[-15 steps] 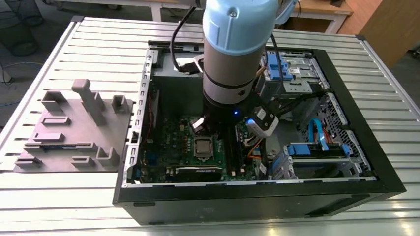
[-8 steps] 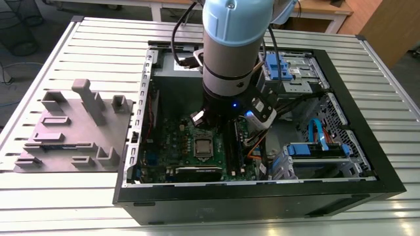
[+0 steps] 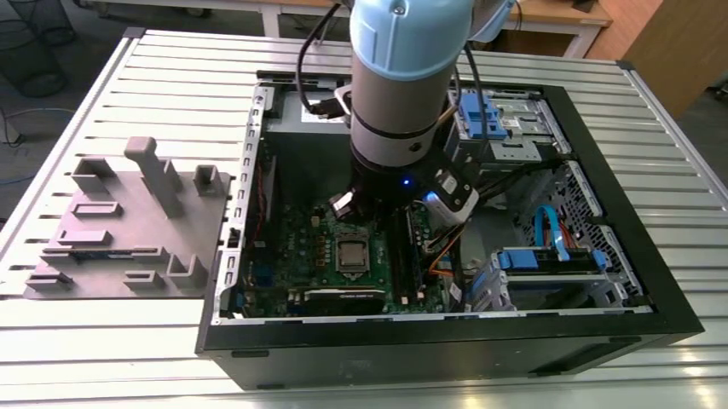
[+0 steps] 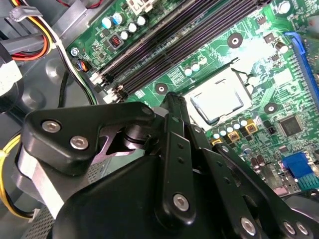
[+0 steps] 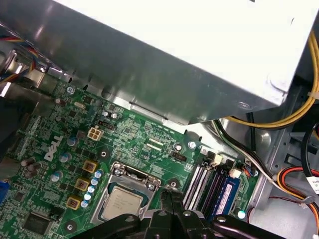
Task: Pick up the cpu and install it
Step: 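Close the cpu cover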
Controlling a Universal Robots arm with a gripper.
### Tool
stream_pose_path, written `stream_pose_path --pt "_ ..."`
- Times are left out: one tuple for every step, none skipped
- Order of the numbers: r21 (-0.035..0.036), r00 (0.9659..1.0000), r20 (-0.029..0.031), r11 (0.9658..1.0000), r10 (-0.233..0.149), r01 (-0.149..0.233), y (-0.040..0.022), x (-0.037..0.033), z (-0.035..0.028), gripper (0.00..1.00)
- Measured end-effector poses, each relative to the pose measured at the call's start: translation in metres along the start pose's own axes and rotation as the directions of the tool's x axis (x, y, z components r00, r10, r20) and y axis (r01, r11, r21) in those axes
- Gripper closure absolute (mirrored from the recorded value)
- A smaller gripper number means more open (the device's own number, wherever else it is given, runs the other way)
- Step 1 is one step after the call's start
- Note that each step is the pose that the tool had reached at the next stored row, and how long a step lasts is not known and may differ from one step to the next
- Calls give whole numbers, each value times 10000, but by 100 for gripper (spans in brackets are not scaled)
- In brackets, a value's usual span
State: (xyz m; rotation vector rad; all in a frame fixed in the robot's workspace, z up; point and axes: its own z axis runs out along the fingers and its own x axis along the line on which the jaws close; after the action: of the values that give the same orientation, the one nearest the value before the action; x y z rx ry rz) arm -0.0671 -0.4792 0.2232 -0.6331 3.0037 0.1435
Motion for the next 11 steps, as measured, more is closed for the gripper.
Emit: stream_pose_path --pt "-5 10000 16 10000 -1 1 -2 10 -1 89" --pt "-13 10000 37 10000 -3 3 -6 22 -2 89" --pt "-24 10000 58 10000 -4 4 -11 36 -4 89" --pt "-40 10000 81 10000 -3 4 -18 49 -5 89" --pt "-58 9999 104 10000 -5 6 -27 59 -7 89" --pt "-79 9999 128 10000 -5 6 -36 72 -9 89" --pt "-98 9999 150 10000 -4 6 -44 85 -10 89" --pt "-118 9998 175 9999 -3 5 -52 97 -12 89" --pt "-140 9998 200 9999 -2 5 -60 111 -14 89" --pt "-158 9997 226 9999 -2 6 -67 125 -16 89" --pt "-171 9997 254 9999 -5 9 -73 141 -18 89"
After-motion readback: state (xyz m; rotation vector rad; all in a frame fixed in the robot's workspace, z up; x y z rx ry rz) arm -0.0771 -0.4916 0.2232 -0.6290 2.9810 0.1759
